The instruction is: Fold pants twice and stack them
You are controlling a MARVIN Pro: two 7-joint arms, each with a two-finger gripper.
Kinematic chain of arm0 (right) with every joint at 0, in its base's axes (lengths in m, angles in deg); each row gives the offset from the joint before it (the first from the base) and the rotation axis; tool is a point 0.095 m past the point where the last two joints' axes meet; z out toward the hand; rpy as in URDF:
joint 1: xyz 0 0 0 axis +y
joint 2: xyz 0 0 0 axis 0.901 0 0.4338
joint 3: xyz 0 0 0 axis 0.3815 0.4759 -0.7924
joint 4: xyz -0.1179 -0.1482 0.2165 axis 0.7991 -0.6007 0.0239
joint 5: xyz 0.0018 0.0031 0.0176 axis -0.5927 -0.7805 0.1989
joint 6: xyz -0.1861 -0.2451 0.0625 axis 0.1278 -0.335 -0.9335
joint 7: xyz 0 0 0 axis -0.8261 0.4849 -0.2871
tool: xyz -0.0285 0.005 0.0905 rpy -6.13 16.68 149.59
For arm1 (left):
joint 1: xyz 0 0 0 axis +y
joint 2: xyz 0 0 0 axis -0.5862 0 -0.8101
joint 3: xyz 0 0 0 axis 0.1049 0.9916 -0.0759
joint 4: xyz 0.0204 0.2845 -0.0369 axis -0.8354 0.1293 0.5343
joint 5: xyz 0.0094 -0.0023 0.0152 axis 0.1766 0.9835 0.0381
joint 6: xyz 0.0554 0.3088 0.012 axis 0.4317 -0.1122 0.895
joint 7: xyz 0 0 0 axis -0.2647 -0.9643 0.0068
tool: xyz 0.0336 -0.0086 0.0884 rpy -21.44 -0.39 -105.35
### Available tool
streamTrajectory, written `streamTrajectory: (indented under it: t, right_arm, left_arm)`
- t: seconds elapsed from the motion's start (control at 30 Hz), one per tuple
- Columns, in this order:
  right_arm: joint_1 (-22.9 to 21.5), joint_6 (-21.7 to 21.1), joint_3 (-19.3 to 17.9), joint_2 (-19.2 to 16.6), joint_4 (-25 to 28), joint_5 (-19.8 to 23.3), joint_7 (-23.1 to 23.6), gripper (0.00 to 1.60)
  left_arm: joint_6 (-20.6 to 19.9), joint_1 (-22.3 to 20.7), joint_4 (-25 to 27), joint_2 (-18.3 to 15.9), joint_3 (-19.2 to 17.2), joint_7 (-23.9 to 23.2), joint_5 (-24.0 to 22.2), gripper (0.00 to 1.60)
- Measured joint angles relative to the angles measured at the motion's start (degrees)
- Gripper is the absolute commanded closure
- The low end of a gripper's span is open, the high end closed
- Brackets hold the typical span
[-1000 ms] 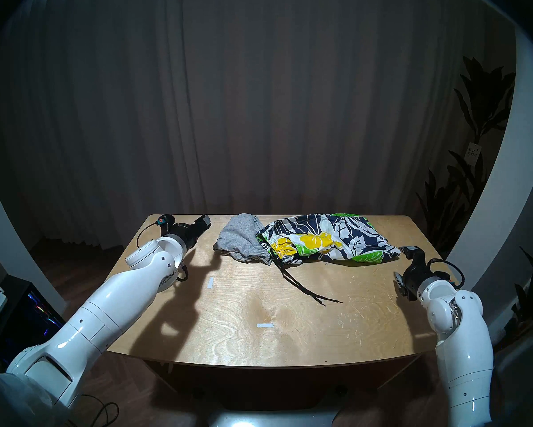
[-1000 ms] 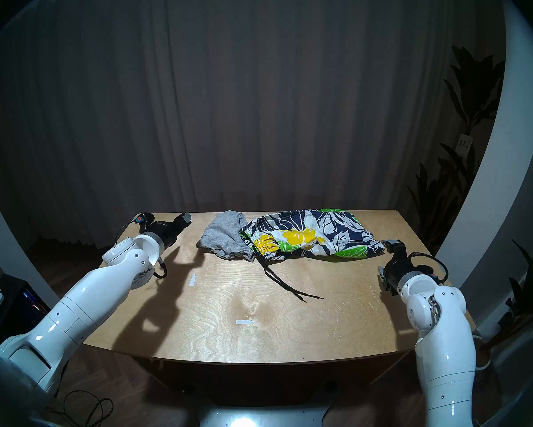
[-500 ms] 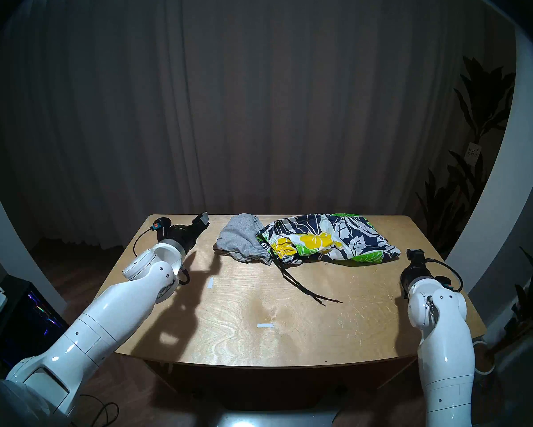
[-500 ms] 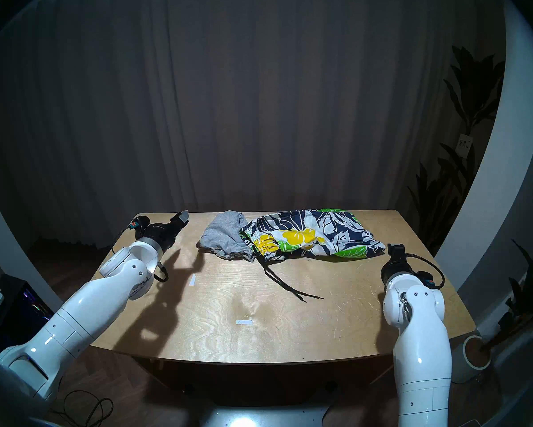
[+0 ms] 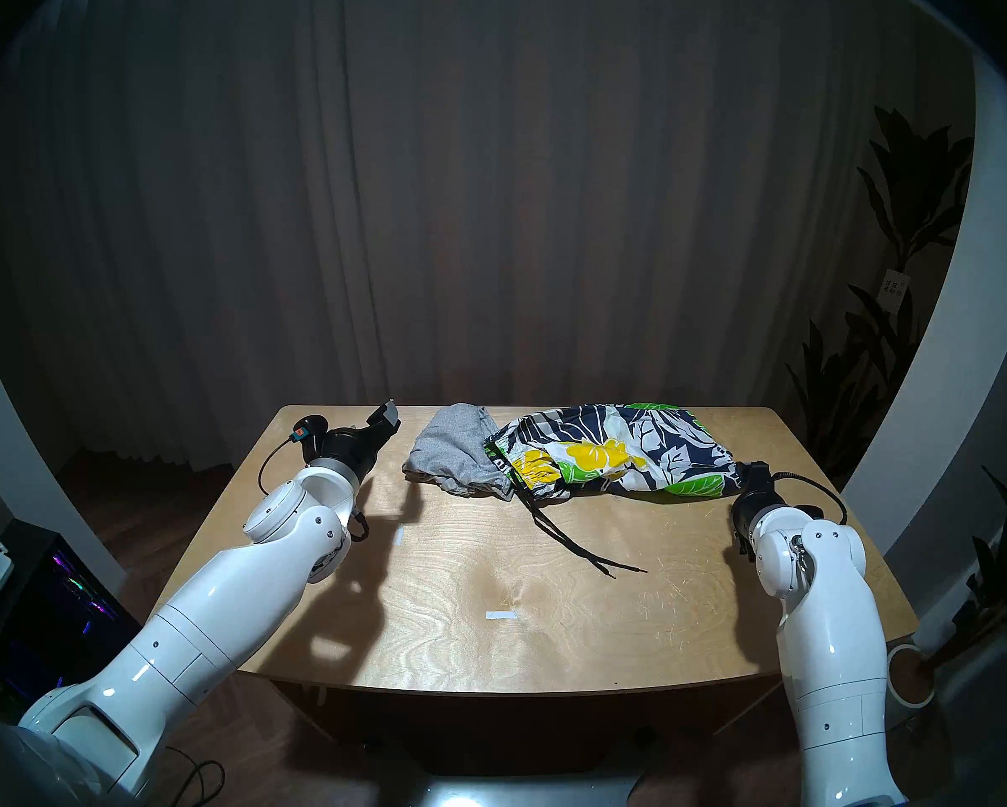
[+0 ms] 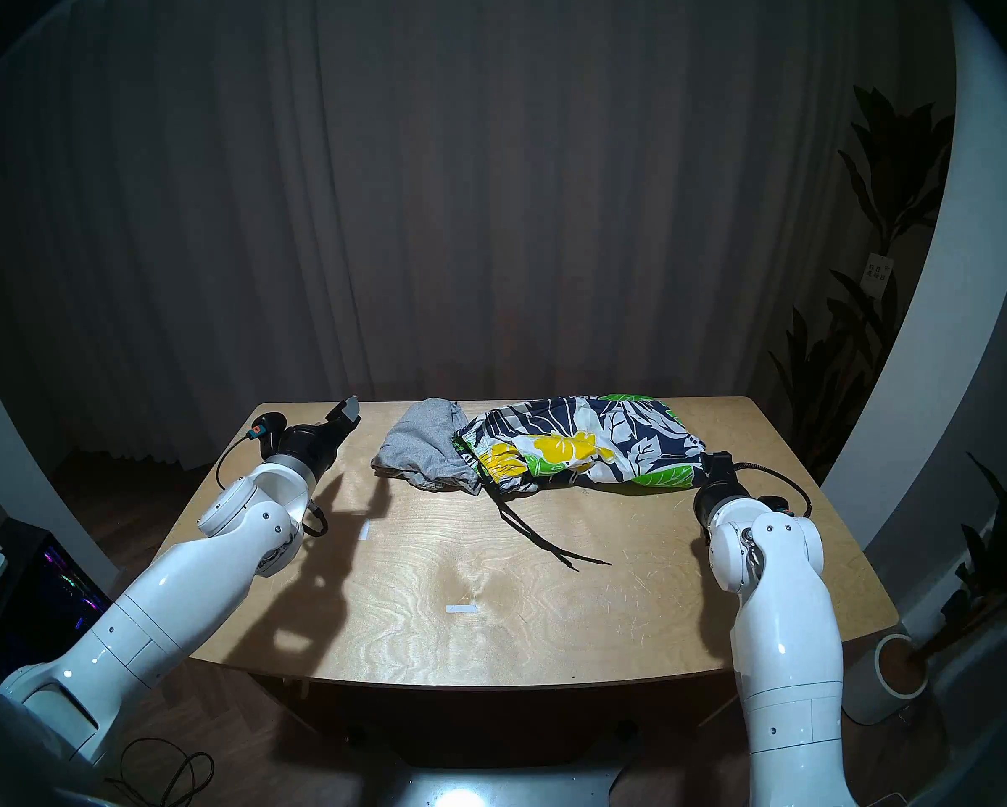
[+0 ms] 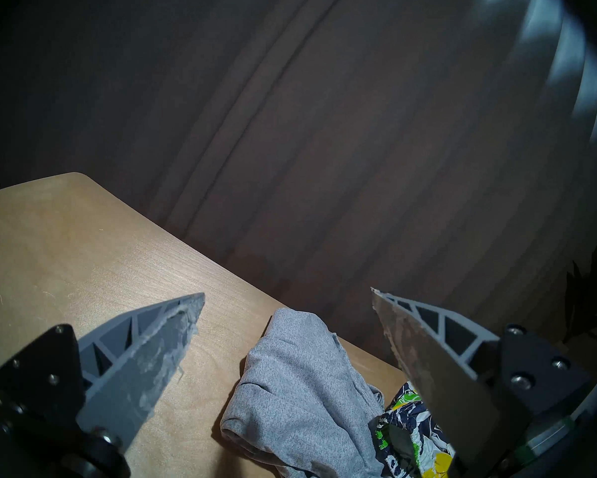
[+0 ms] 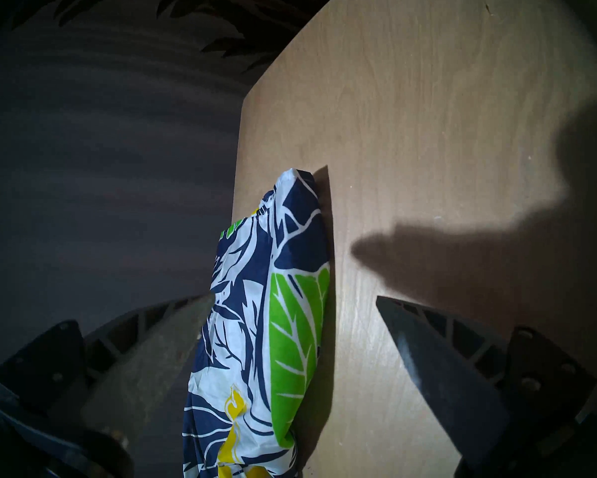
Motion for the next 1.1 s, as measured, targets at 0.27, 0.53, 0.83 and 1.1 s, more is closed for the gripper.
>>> streamTrajectory:
  t: [0.27,0.53,0.83,1.1]
  right_arm:
    - [-3.22,-3.96,-0.49,-2.28,-5.20,1.98,1.04,0.00]
    - [-6.22,-6.35,1.32,-3.55,-10.11,2.63,2.17,0.00]
    - [-8.85,-7.44,3.30,-4.73,-13.97,1.68,3.76,0.00]
    - [-11.28,-7.79,5.13,-5.78,-16.98,-0.38,4.97,0.00]
  left_arm:
    - [0.59,-0.27,0.42,1.57,1.94,2.72,1.70,0.00]
    - [1.38,-0.70,0.71,2.88,3.14,5.53,3.24,0.00]
    - [2.24,-1.15,0.94,4.04,3.48,8.36,4.85,0.00]
    - [2.77,-1.41,1.14,4.91,3.66,10.35,6.01,0.00]
